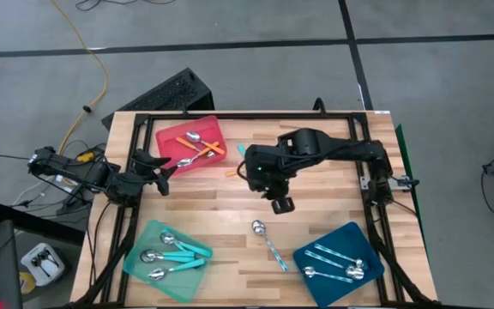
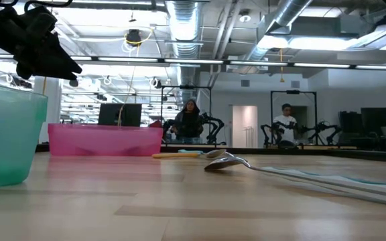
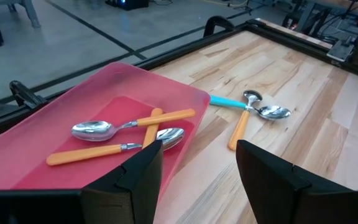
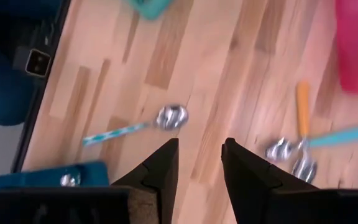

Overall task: Sort silverware by color (type)
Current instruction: Put the blue patterned spoon into the blue bin

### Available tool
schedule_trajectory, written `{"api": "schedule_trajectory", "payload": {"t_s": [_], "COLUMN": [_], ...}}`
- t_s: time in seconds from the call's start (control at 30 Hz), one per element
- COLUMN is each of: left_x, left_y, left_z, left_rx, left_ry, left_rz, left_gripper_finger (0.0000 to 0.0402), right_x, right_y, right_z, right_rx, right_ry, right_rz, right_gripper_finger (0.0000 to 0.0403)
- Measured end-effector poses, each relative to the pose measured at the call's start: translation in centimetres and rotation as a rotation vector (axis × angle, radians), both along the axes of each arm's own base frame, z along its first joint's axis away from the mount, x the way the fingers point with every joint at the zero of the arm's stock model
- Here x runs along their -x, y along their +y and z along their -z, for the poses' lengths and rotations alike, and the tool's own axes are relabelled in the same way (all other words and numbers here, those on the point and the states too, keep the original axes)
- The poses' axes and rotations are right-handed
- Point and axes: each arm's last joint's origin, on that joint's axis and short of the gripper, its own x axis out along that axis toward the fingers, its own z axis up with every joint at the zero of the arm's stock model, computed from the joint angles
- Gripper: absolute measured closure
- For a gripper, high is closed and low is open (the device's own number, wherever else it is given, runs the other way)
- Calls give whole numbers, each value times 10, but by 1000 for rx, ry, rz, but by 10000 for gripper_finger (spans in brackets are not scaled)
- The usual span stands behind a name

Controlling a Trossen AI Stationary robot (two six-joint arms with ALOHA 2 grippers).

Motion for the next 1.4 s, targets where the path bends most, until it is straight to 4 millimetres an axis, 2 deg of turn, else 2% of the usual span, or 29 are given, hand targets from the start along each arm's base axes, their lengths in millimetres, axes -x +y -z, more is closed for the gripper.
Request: {"api": "schedule_trajectory", "payload": {"t_s": [0.13,0.27,0.47,0.57,0.67,0.8,1.03,1.23,1.3,1.4], "left_x": [0,0,1,1,1,1,1,1,1,1], "left_y": [0,0,0,0,0,0,0,0,0,0], "left_z": [0,0,1,1,1,1,1,1,1,1], "left_rx": [1,1,-3,-3,4,4,4,5,5,4], "left_ry": [0,3,12,12,7,6,7,6,6,7], "left_rz": [1,1,1,0,-4,-4,-4,-5,-5,-6], "left_gripper_finger": [212,212,212,212,212,212,212,212,212,212], "right_x": [13,34,77,90,97,103,118,111,107,95], "right_y": [0,1,-3,-1,3,9,30,42,45,48], "right_z": [-9,-30,-66,-64,-42,7,93,163,185,209], "right_rx": [-10,-16,82,122,125,88,-92,-160,-164,-135], "right_ry": [22,-41,-173,-195,-183,-221,-374,-505,-501,-470], "right_rz": [28,25,149,196,212,229,335,489,525,574], "right_gripper_finger": [257,257,257,257,257,257,257,257,257,257]}}
